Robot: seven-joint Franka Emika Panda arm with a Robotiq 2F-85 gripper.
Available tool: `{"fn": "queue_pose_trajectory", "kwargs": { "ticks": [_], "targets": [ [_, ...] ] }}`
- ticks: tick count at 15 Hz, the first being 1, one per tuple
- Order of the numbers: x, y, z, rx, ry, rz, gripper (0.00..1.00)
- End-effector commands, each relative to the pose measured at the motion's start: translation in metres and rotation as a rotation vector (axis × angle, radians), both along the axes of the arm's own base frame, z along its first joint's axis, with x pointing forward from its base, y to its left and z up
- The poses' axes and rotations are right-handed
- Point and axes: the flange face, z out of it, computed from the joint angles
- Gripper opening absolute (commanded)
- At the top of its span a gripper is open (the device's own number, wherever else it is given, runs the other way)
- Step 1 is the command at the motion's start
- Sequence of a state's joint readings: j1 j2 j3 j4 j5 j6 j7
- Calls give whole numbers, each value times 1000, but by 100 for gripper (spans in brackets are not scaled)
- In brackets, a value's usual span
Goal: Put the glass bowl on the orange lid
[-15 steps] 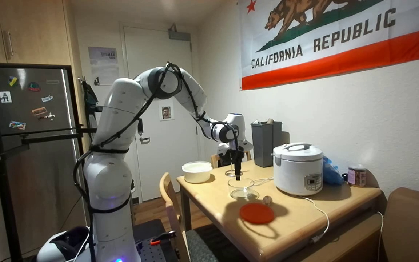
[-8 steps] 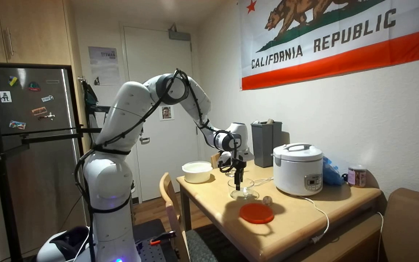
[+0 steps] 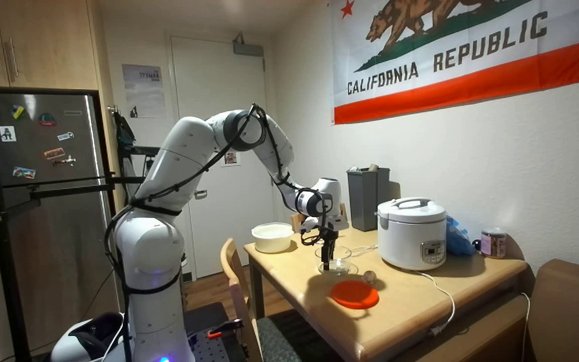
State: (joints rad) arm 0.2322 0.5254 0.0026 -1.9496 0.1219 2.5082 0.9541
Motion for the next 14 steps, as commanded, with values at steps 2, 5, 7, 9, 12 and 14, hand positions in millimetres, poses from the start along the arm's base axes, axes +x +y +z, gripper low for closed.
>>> {"fn": "queue_pose_trajectory", "kwargs": {
  "ticks": [2, 5, 7, 9, 12, 14],
  "targets": [
    [8, -1, 5, 3, -27, -31, 50],
    [13, -1, 18, 19, -60, -38, 26],
    [16, 0, 24, 25, -87, -38, 10],
    [17, 1, 26, 28, -104, -37, 6],
    [17, 2, 26, 34, -113, -40, 7],
    [17, 1, 25, 36, -110, -38, 7]
  ]
}}
